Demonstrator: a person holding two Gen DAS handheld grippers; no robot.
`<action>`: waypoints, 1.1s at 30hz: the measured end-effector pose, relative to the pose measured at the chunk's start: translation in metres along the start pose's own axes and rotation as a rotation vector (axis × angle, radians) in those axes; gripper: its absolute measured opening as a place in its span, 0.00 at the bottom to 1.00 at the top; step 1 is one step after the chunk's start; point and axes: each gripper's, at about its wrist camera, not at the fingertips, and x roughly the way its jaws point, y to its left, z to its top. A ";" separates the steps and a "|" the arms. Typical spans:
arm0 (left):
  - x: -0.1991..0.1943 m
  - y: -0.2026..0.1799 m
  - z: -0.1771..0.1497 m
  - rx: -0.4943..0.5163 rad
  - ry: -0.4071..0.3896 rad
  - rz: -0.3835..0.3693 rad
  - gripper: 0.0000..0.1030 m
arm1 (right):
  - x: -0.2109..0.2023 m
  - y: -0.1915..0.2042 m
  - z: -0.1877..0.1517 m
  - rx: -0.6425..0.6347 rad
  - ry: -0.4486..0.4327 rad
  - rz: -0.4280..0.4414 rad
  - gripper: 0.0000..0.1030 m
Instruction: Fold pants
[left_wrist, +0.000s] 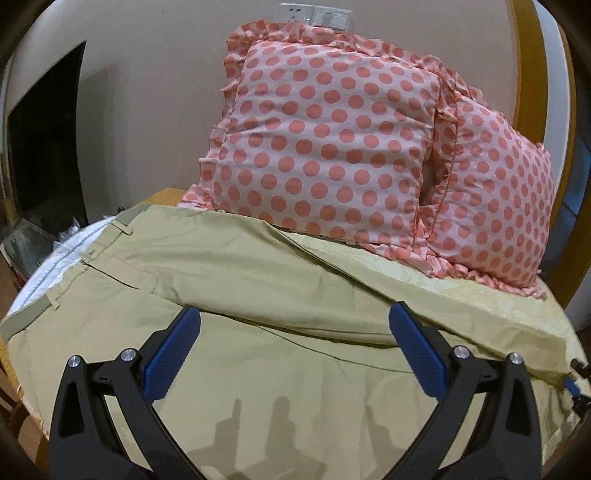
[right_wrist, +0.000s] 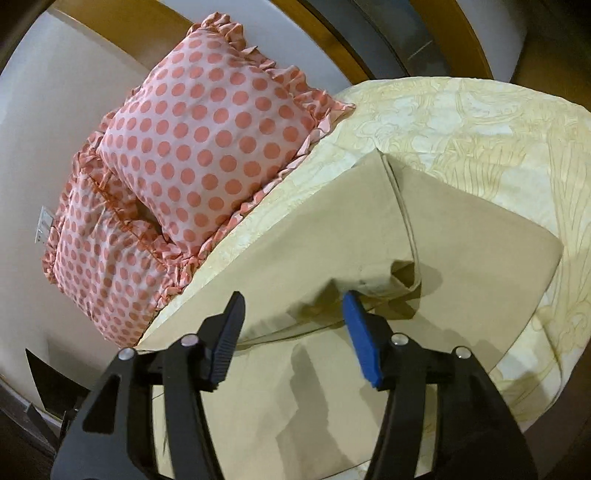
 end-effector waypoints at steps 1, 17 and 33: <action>0.002 0.005 0.002 -0.014 0.003 -0.013 0.99 | 0.002 -0.001 0.000 0.004 -0.002 -0.002 0.49; 0.070 0.059 0.056 -0.118 0.127 0.034 0.99 | 0.021 -0.049 0.008 0.256 0.030 0.048 0.00; 0.085 0.044 0.051 -0.058 0.148 0.028 0.99 | 0.003 -0.031 -0.005 0.255 0.026 -0.031 0.44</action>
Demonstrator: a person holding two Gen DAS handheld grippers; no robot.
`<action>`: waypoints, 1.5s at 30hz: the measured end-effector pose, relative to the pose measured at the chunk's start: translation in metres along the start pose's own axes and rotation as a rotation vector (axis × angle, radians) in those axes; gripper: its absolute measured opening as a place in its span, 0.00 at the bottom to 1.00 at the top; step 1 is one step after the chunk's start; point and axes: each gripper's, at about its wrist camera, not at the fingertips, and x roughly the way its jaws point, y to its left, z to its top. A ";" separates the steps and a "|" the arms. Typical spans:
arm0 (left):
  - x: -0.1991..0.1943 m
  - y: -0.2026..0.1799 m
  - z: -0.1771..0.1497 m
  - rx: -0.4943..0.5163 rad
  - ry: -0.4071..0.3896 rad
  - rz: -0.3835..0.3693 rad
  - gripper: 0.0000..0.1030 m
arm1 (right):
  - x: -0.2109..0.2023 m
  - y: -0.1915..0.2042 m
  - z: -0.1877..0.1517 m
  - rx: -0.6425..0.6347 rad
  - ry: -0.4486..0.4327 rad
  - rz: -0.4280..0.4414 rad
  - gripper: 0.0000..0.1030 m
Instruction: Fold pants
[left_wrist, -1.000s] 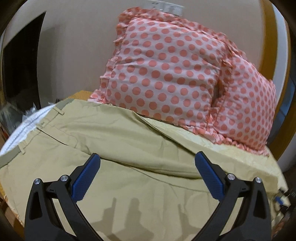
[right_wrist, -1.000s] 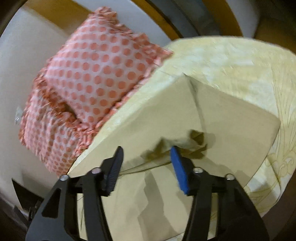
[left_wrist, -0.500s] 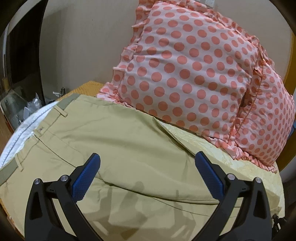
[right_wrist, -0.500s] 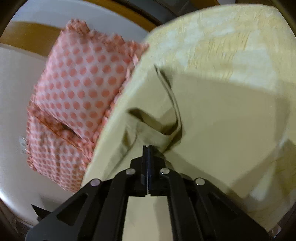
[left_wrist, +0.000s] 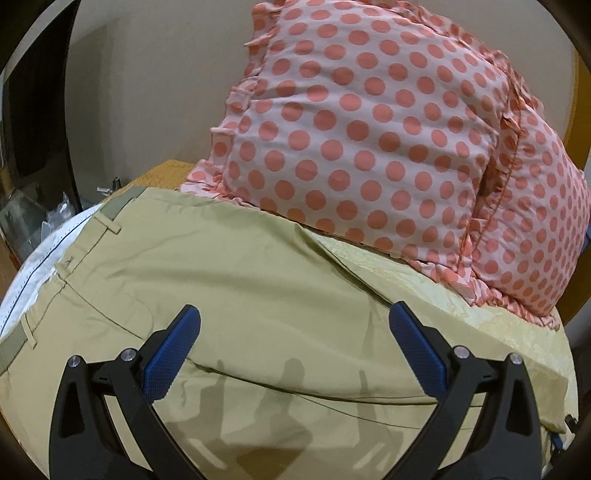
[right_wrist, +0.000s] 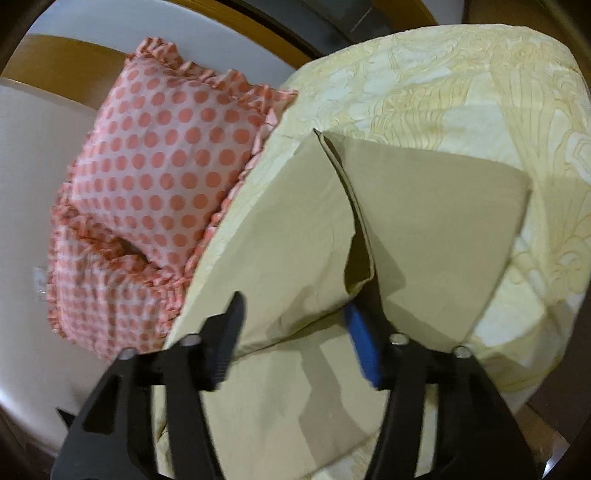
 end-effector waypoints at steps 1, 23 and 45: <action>0.000 -0.001 0.000 0.008 -0.004 0.004 0.99 | 0.003 0.002 0.000 0.000 -0.010 -0.010 0.30; 0.098 0.042 0.030 -0.300 0.259 -0.037 0.72 | -0.036 0.006 0.040 -0.118 -0.233 0.198 0.01; -0.138 0.120 -0.112 -0.325 -0.004 -0.047 0.09 | -0.041 -0.032 0.035 -0.135 -0.165 0.094 0.01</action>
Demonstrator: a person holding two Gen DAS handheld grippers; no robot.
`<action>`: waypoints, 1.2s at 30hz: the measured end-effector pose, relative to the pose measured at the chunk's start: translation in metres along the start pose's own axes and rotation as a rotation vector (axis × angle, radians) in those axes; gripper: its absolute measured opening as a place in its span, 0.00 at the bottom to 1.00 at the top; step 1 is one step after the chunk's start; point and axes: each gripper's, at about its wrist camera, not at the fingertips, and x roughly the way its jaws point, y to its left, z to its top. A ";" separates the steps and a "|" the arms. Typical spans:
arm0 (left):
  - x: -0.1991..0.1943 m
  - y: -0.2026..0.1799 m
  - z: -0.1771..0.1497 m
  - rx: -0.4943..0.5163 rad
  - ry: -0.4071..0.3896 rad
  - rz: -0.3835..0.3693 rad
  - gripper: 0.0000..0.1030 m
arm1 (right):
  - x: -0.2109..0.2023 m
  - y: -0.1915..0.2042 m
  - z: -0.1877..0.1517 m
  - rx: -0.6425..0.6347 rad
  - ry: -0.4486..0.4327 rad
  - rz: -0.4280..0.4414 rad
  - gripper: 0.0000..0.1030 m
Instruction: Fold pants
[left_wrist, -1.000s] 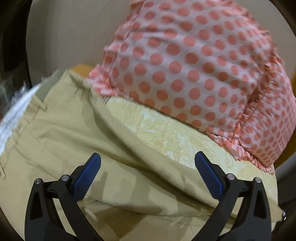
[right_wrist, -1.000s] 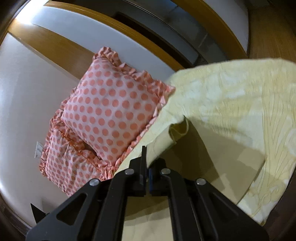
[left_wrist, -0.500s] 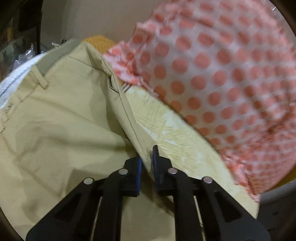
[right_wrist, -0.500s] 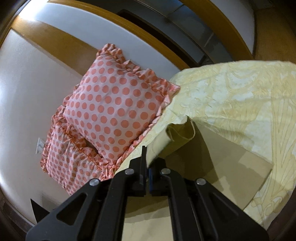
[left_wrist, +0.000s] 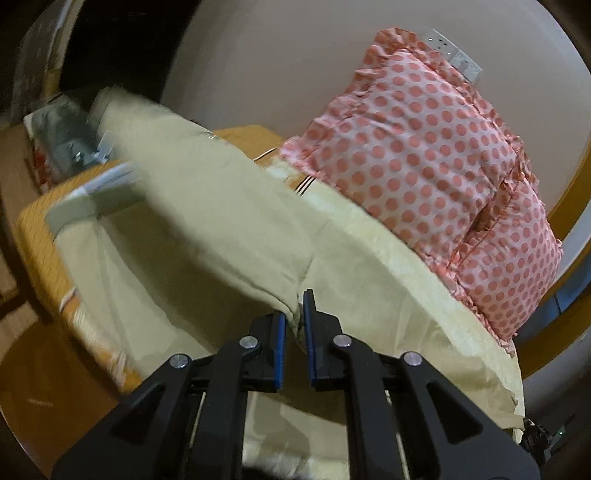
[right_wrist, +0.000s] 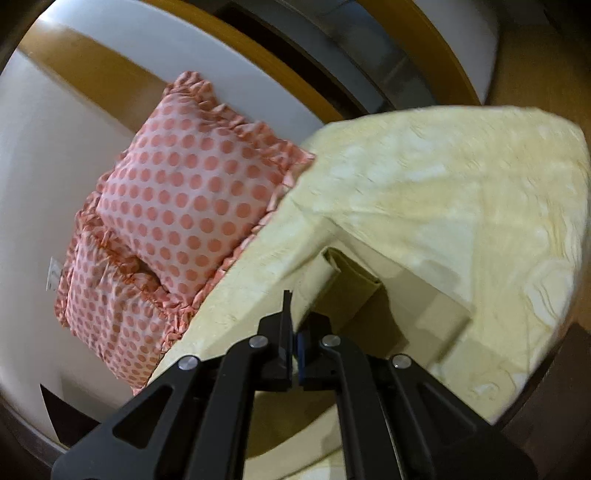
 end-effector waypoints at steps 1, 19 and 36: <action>-0.001 0.004 -0.006 -0.003 0.006 0.008 0.09 | -0.002 -0.004 -0.001 0.004 -0.002 -0.006 0.01; -0.008 0.029 -0.061 0.051 0.010 0.065 0.09 | -0.021 -0.012 -0.017 -0.055 0.001 -0.161 0.02; -0.075 0.000 -0.055 0.253 -0.339 0.110 0.75 | -0.034 -0.008 -0.046 -0.123 -0.037 -0.189 0.29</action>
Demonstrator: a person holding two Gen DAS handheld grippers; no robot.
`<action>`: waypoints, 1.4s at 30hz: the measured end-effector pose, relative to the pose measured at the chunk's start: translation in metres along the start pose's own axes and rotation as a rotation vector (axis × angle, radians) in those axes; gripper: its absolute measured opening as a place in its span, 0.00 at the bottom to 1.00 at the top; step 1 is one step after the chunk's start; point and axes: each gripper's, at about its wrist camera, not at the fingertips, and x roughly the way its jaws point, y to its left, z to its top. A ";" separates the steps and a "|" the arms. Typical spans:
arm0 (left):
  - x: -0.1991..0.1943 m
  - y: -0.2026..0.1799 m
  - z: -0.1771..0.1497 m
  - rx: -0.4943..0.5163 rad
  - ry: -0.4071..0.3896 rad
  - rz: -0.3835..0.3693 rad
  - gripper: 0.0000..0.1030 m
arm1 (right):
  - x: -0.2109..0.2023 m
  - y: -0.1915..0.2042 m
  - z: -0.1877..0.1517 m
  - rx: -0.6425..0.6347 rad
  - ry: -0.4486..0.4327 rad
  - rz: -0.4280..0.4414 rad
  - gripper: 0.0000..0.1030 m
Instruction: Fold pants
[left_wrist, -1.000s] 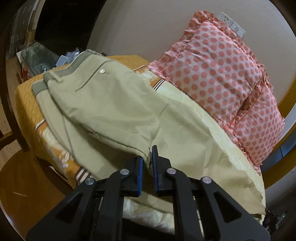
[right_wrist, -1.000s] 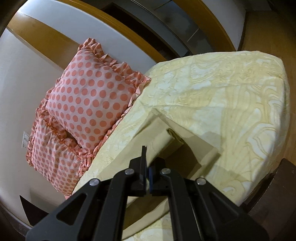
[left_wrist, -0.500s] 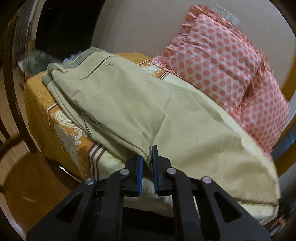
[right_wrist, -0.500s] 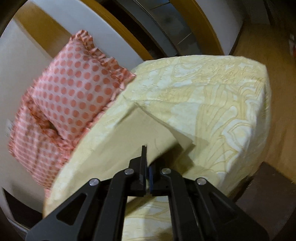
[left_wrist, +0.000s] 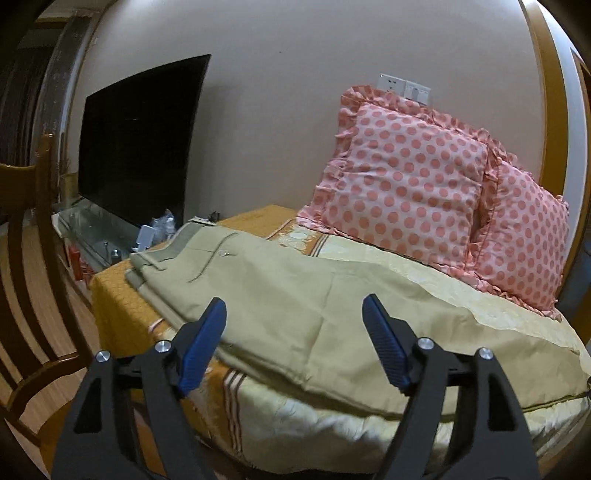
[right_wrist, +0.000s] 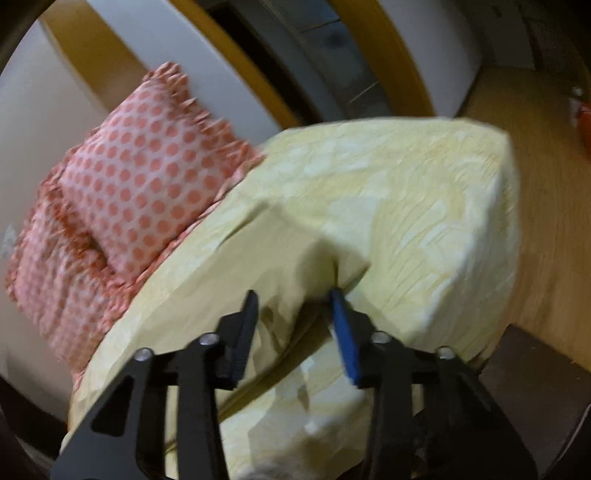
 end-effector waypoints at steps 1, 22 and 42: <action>0.005 -0.002 0.000 -0.005 0.013 -0.011 0.75 | 0.002 0.004 -0.006 -0.021 0.025 0.041 0.22; 0.059 0.005 -0.032 -0.065 0.186 -0.050 0.83 | -0.012 0.156 -0.016 -0.328 -0.029 0.409 0.02; 0.039 0.111 -0.016 -0.325 0.084 0.107 0.84 | -0.023 0.376 -0.267 -1.127 0.335 0.683 0.47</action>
